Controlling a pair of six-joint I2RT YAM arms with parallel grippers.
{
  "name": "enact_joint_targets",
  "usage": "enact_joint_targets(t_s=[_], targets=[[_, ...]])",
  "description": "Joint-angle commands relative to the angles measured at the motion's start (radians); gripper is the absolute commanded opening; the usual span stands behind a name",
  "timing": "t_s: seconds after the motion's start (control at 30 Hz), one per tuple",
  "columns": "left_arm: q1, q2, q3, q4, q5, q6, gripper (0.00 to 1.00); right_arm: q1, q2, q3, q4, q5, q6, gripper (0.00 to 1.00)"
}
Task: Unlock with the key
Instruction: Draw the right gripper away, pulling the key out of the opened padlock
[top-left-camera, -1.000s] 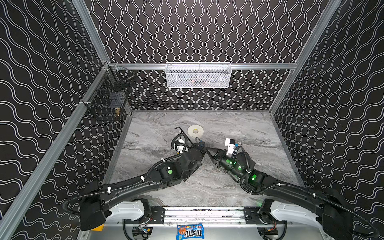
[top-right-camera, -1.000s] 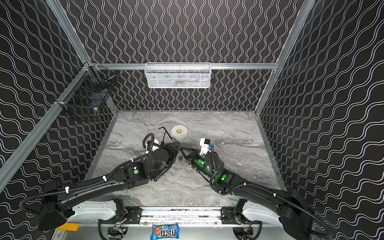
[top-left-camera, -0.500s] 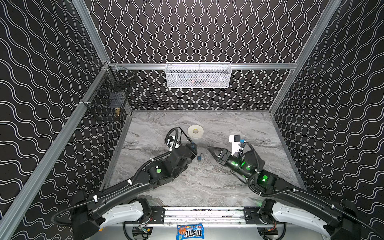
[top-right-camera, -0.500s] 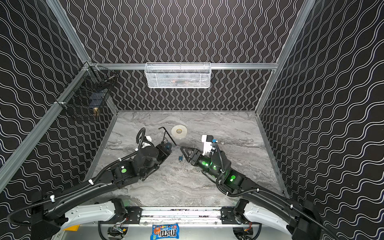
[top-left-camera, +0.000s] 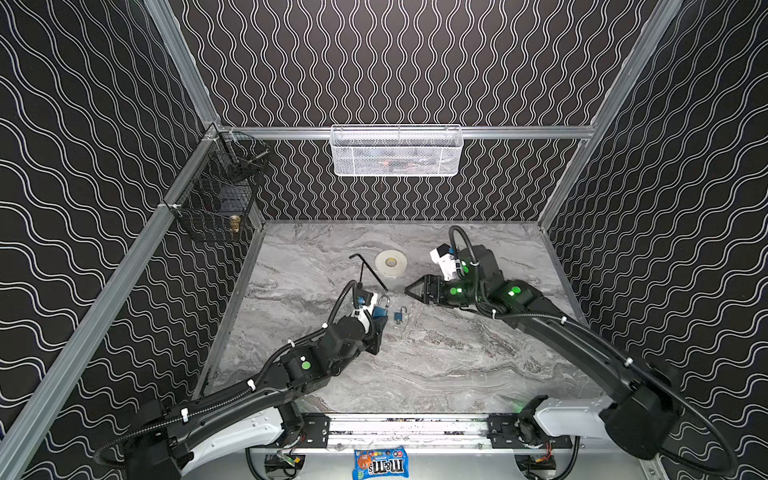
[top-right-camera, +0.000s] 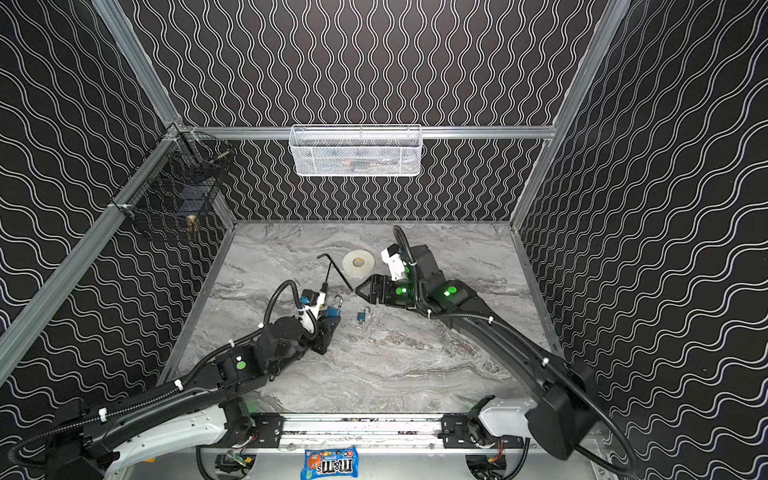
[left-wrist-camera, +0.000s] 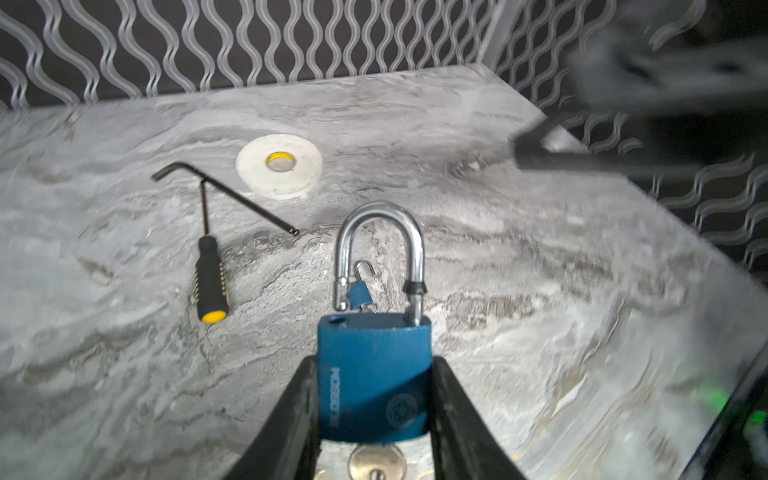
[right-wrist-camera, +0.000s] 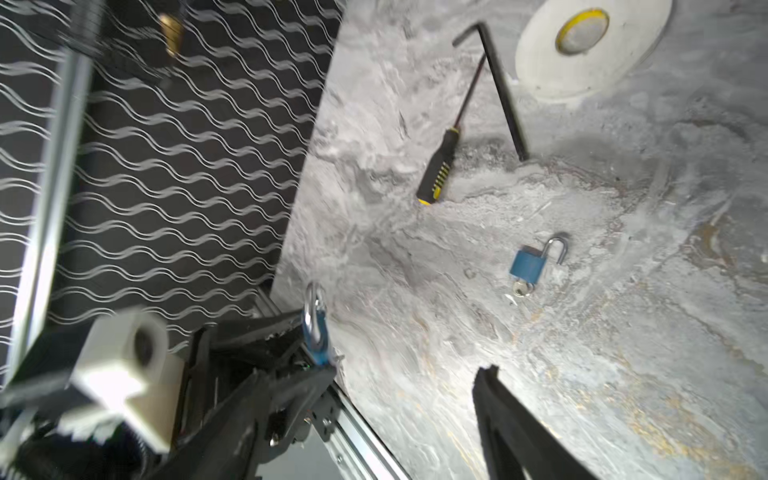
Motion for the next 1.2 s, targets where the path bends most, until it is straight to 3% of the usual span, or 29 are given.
enact_joint_targets(t_s=[0.0,0.13,0.5,0.63,0.9,1.17], targets=[[0.000,-0.026,-0.067,0.299,0.073,0.201,0.00,-0.002,0.063,0.073,-0.124,-0.043,-0.099,0.78],[0.000,-0.015,-0.080,0.313,0.079,0.226,0.00,0.028,0.122,0.128,-0.108,-0.061,-0.087,0.78],[0.001,-0.020,-0.089,0.296,0.074,0.246,0.00,0.054,0.294,0.348,-0.376,0.126,-0.186,0.76],[0.001,-0.041,-0.095,0.275,0.066,0.244,0.00,0.056,0.264,0.318,-0.374,0.114,-0.219,0.75],[0.001,-0.030,-0.088,0.268,0.088,0.253,0.00,0.069,0.201,0.368,-0.399,0.216,-0.221,0.76],[0.001,-0.017,-0.079,0.269,0.086,0.252,0.00,0.108,0.278,0.414,-0.436,0.245,-0.253,0.77]])
